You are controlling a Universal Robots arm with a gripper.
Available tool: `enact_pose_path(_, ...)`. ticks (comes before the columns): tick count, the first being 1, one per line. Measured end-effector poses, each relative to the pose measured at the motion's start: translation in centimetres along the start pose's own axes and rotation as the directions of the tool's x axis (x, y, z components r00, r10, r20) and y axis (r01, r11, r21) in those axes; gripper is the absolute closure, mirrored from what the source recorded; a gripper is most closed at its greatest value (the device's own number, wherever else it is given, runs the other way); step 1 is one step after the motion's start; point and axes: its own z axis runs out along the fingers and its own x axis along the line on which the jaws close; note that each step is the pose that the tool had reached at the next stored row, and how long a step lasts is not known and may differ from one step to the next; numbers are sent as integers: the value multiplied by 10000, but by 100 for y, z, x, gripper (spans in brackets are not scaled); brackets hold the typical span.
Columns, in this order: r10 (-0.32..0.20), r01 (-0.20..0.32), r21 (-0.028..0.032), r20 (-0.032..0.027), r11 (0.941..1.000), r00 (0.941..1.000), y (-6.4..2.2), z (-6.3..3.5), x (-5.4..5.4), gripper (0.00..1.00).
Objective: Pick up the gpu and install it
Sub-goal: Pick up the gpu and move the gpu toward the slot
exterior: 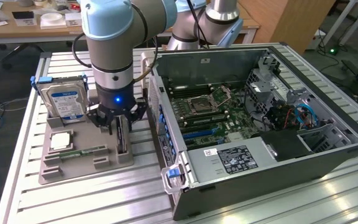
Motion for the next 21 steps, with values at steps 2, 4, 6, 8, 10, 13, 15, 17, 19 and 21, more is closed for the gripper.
enact_pose_path(2, 0, 0, 0, 0, 10000, 10000, 0, 0, 0, 48)
enact_pose_path(4, 0, 0, -1, 0, 10000, 10000, 0, 0, 0, 55)
enact_pose_path(6, 1, -1, -3, 3, 10000, 10000, 1, 3, 2, 55)
enact_pose_path(8, 1, -1, -1, 1, 10000, 10000, 1, 5, 10, 55)
enact_pose_path(10, 0, 0, -1, 1, 10000, 10000, 1, 7, 18, 55)
enact_pose_path(13, -1, 1, -1, 0, 10000, 10000, 0, 7, 20, 55)
enact_pose_path(15, 0, 0, -1, 1, 10000, 10000, 0, 7, 20, 55)
enact_pose_path(17, 0, 0, 0, 0, 10000, 10000, 0, 7, 20, 56)
enact_pose_path(19, 0, 0, -1, -1, 10000, 10000, 1, 7, 21, 63)
enact_pose_path(21, 0, 0, 0, 0, 10000, 10000, 0, 7, 20, 63)
